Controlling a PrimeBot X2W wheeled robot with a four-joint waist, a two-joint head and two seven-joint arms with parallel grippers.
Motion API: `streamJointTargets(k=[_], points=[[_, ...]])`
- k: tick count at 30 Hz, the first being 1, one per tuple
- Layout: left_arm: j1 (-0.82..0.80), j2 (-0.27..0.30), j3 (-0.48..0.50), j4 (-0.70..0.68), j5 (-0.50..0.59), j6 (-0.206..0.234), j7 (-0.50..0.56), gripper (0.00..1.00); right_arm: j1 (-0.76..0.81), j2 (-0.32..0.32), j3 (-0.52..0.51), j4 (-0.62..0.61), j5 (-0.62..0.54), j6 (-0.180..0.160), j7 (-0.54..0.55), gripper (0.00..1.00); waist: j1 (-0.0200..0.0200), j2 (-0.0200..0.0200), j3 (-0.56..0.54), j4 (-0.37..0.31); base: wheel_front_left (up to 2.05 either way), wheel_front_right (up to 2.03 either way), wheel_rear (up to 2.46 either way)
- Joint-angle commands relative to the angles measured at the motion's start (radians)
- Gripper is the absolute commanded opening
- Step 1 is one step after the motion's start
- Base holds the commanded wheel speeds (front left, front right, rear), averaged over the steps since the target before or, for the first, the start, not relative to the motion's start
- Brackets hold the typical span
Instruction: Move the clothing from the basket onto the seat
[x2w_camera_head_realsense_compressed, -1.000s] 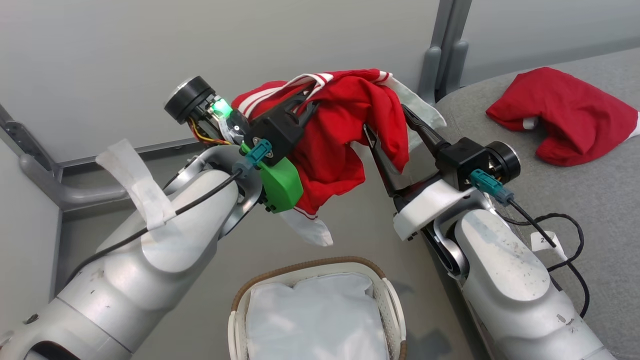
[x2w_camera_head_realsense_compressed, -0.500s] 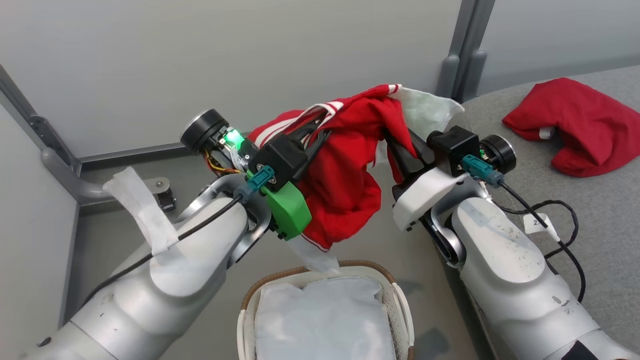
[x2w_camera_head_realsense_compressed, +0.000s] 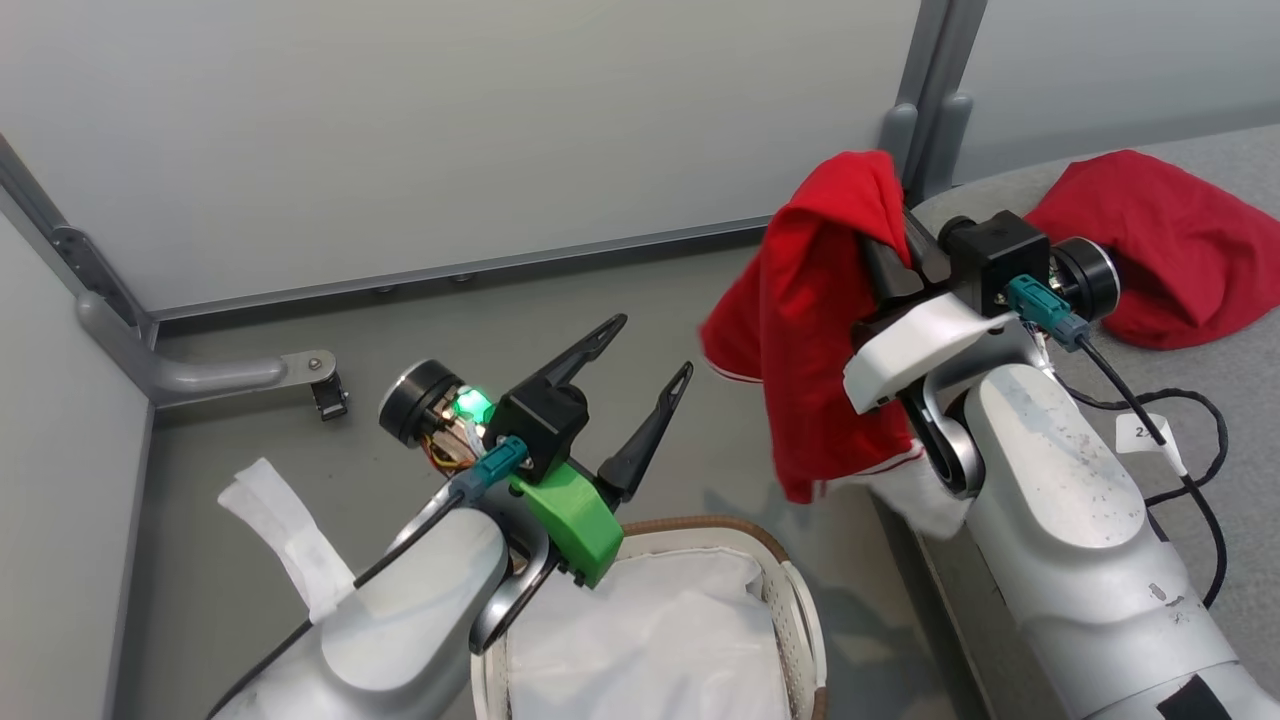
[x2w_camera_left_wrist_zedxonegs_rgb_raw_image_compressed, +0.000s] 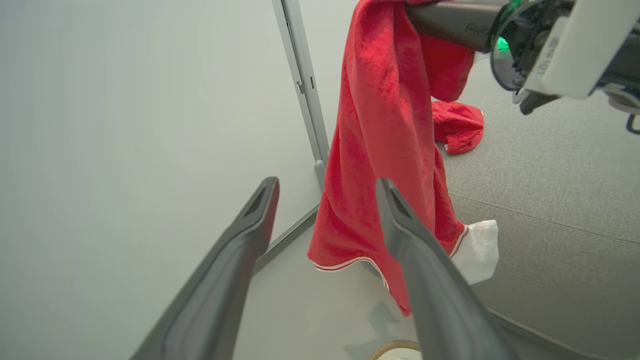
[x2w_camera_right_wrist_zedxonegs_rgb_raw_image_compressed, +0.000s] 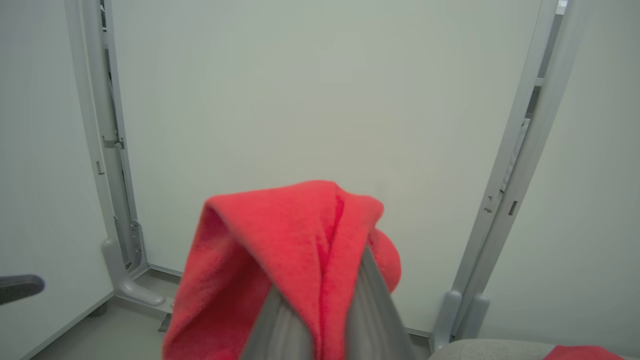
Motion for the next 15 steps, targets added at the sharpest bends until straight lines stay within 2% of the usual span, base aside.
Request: streamJointTargets(k=[1,9,15], points=[[0.029,-0.005,0.007,0.001,-0.007,0.005,-0.009,1.0,0.016,-0.003,-0.012,-0.008,-0.009,-0.001,-0.002,0.0,0.0001,0.0119,0.003,-0.004,0.0,0.0,0.0],[0.107,-0.021,0.024,0.016,-0.029,-0.003,-0.019,1.0,0.039,-0.003,-0.055,-0.016,-0.036,-0.001,-0.002,0.0,0.0001,0.0119,0.03,-0.036,0.0,0.0,0.0],[0.133,-0.036,0.055,0.006,-0.027,-0.009,-0.019,1.0,0.026,-0.003,-0.074,-0.032,-0.049,-0.001,-0.002,0.0,0.0001,0.0119,0.066,-0.089,0.0,0.0,0.0]])
